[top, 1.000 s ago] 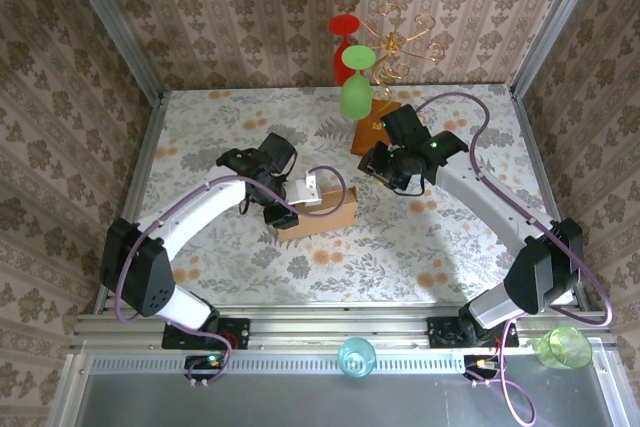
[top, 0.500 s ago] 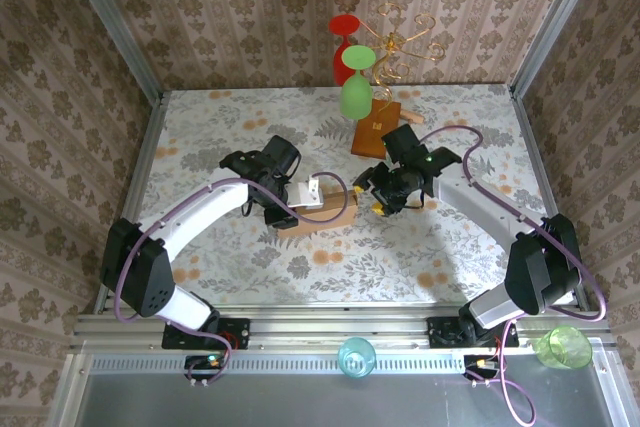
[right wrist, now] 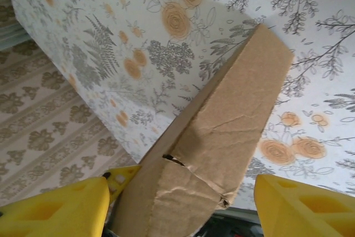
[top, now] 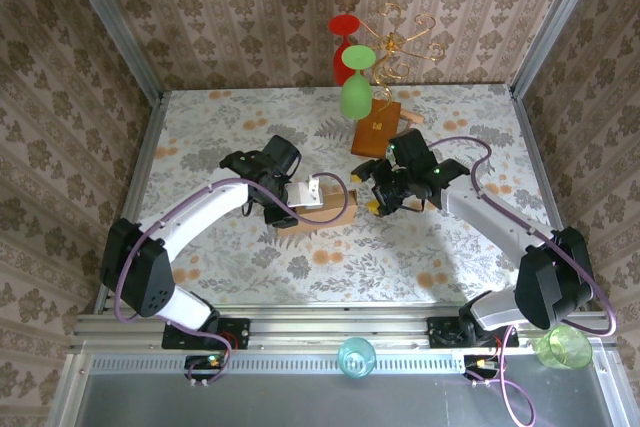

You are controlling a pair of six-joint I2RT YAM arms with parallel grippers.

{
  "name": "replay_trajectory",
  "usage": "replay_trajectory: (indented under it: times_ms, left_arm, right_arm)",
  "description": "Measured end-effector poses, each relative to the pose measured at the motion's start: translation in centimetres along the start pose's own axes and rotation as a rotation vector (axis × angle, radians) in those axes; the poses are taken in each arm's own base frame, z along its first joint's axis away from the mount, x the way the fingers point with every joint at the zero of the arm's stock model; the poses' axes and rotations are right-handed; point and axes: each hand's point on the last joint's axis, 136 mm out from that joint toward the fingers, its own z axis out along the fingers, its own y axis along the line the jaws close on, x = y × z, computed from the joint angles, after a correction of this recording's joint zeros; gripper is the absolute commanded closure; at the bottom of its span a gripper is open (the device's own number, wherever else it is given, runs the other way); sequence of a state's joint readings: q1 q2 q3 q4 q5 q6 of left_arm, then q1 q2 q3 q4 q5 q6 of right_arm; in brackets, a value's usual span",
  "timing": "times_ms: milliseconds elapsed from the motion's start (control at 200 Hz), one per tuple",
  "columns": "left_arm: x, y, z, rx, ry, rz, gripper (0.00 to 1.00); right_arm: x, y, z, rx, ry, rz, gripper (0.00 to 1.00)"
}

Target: Fold the paper box

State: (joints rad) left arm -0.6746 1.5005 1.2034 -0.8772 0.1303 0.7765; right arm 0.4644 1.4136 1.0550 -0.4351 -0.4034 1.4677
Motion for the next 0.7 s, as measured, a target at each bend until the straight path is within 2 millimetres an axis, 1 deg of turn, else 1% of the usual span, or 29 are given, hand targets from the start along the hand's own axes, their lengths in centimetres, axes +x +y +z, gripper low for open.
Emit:
replay_trajectory:
  times_ms: [225, 390, 550, 700]
  left_arm:
    - [-0.1, 0.1, 0.0, -0.002, -0.002, 0.008, 0.55]
    - [-0.2, 0.2, 0.1, -0.006, -0.006, 0.012, 0.54]
    - [-0.2, 0.2, 0.1, -0.006, -0.007, 0.014, 0.53]
    - [-0.3, 0.4, 0.1, -0.010, -0.014, 0.013, 0.48]
  right_arm:
    - [0.7, 0.4, 0.4, -0.029, 0.047, 0.048, 0.27]
    - [1.0, -0.4, 1.4, -0.007, 0.067, 0.077, 0.27]
    - [1.0, -0.9, 2.2, 0.014, 0.078, 0.093, 0.29]
    - [1.3, -1.2, 3.3, 0.032, 0.090, 0.095, 0.32]
